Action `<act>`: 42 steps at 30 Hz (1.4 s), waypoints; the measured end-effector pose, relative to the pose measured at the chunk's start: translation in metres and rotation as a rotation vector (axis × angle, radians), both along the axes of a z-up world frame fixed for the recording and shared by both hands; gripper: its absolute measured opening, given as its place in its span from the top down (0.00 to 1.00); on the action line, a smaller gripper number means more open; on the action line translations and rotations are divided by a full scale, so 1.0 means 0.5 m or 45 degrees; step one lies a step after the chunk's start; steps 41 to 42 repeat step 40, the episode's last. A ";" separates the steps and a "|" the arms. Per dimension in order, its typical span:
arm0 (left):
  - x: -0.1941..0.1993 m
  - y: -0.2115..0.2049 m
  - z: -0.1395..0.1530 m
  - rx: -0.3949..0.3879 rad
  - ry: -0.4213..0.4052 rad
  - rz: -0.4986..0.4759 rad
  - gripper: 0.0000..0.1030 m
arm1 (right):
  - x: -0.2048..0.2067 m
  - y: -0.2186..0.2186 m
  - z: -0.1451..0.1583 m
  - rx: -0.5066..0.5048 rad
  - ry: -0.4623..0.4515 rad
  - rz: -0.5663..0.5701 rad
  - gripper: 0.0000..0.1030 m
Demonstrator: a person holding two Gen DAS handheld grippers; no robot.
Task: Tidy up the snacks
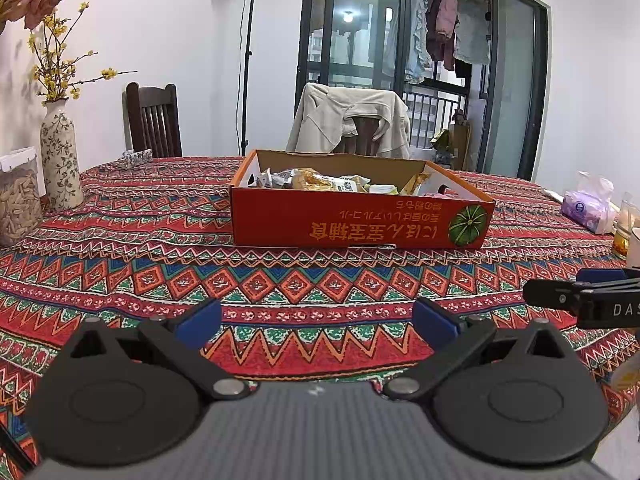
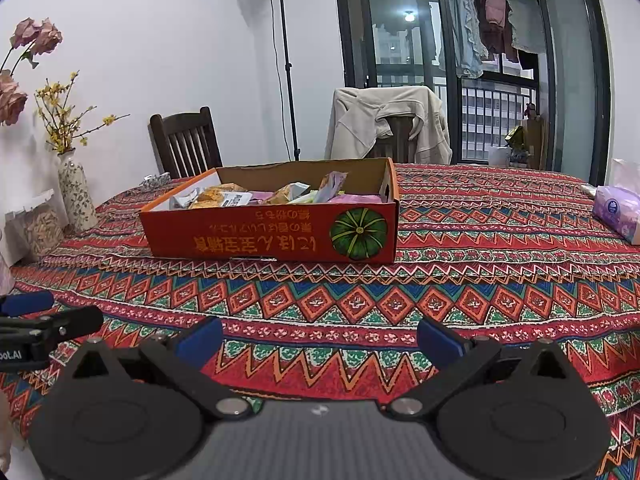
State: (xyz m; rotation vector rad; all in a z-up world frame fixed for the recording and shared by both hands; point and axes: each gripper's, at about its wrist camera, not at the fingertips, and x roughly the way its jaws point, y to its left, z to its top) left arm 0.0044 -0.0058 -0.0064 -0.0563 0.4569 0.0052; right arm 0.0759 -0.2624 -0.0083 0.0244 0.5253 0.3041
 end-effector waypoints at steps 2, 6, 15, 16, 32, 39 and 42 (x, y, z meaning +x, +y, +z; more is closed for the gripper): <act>0.000 0.000 0.000 0.001 0.001 0.001 0.00 | 0.000 0.000 0.000 -0.001 0.000 0.000 0.00; -0.001 -0.001 0.000 -0.001 -0.001 -0.002 0.00 | 0.000 0.000 0.000 -0.001 0.000 0.001 0.00; -0.002 -0.002 0.000 0.000 -0.001 -0.003 0.00 | 0.000 0.000 0.001 -0.002 0.000 0.001 0.00; -0.002 -0.002 0.000 -0.001 -0.002 -0.004 0.00 | 0.000 0.000 0.001 -0.002 0.001 0.001 0.00; -0.005 -0.004 0.000 0.005 -0.013 -0.018 0.00 | -0.004 0.003 -0.007 -0.008 0.005 0.002 0.00; -0.013 -0.004 0.002 0.005 -0.031 -0.027 0.00 | -0.009 0.002 -0.011 -0.011 0.008 0.005 0.00; -0.013 -0.004 0.003 0.003 -0.032 -0.028 0.00 | -0.009 0.002 -0.011 -0.011 0.008 0.005 0.00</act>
